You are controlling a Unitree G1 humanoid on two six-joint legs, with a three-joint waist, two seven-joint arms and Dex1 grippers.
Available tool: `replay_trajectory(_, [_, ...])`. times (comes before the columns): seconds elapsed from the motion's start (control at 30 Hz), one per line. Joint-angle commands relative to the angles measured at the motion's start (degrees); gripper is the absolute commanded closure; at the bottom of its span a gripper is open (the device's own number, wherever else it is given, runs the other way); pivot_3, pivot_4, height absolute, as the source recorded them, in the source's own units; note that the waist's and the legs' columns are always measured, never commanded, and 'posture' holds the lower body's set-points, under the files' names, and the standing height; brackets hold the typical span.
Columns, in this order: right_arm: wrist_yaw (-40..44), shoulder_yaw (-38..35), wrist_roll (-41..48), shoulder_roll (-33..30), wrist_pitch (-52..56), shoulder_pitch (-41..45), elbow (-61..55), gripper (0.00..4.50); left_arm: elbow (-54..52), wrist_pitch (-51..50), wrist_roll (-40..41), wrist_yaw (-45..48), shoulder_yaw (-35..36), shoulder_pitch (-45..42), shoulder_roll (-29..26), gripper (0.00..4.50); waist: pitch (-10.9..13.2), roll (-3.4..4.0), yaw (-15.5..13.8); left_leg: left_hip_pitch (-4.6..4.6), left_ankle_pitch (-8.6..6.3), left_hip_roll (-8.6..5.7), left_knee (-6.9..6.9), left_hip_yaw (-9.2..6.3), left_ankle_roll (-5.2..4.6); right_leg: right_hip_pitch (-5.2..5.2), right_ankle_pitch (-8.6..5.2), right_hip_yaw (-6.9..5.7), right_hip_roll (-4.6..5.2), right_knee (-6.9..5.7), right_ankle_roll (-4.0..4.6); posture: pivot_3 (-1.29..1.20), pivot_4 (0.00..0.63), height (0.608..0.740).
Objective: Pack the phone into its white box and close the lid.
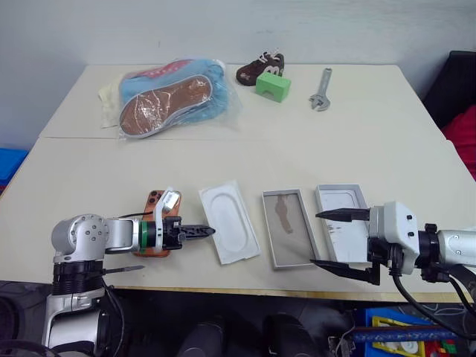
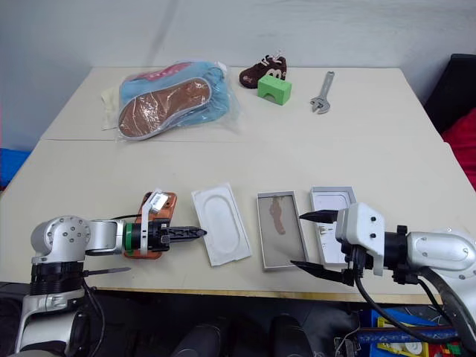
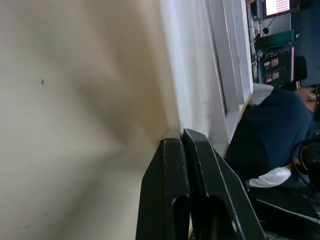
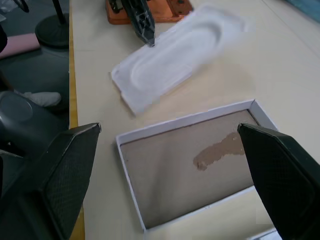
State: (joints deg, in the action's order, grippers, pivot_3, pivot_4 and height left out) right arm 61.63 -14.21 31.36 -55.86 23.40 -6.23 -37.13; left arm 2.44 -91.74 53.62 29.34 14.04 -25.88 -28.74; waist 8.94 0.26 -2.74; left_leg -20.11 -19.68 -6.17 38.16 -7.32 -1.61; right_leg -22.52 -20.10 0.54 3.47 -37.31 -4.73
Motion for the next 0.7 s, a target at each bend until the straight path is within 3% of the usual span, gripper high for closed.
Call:
replay_trajectory(0.03, [1.7, 2.8, -3.4, -0.7, -3.6, -0.6, -0.5, 0.00, 1.6, -0.8, 2.0, -2.4, 0.2, 2.4, 0.2, 4.48, 0.0, -0.01, 0.1, 0.00, 0.00, 0.00, 0.00, 0.00, 0.01, -0.01, 0.00, 0.00, 0.00, 0.00, 0.00, 0.00, 0.150, 0.740])
replay_trajectory(0.23, [2.6, 10.8, -9.5, 0.5, -8.1, 2.2, 2.4, 0.00, 0.1, -0.8, 11.0, -1.9, 1.8, 4.1, -6.5, 4.48, 0.1, -0.14, 1.4, -0.03, 0.01, 0.00, -0.03, 0.00, 0.01, -0.08, 0.00, 0.01, 0.00, -0.03, 0.00, 0.00, 0.150, 0.740])
replay_trajectory(0.33, [2.2, 17.2, -13.4, 2.7, -9.4, 5.8, 6.6, 0.59, -1.4, -0.8, 17.0, 1.4, 1.6, 5.7, -13.3, 4.50, 0.2, -0.46, 2.1, -0.05, 0.06, 0.06, -0.08, 0.00, 0.11, -0.17, -0.01, 0.03, -0.06, -0.09, 0.02, 0.00, 0.150, 0.740])
replay_trajectory(0.47, [2.9, 23.4, -18.6, 5.2, -13.7, 9.1, 13.2, 1.94, -2.7, -0.8, 20.4, 2.4, 0.8, 6.3, -16.8, 4.50, 0.2, -0.51, 1.8, -0.09, 0.08, 0.03, -0.08, -0.03, 0.14, -0.24, -0.03, 0.03, -0.04, -0.12, 0.06, 0.00, 0.150, 0.740])
replay_trajectory(0.7, [3.2, 27.9, -21.9, 9.5, -18.3, 12.6, 20.3, 4.32, -3.4, -0.8, 22.2, -0.4, 0.5, 5.3, -15.5, 4.50, 0.2, -0.53, 1.4, -0.15, 0.06, -0.02, -0.09, -0.05, 0.11, -0.28, -0.03, 0.02, -0.01, -0.10, 0.06, 0.00, 0.150, 0.740])
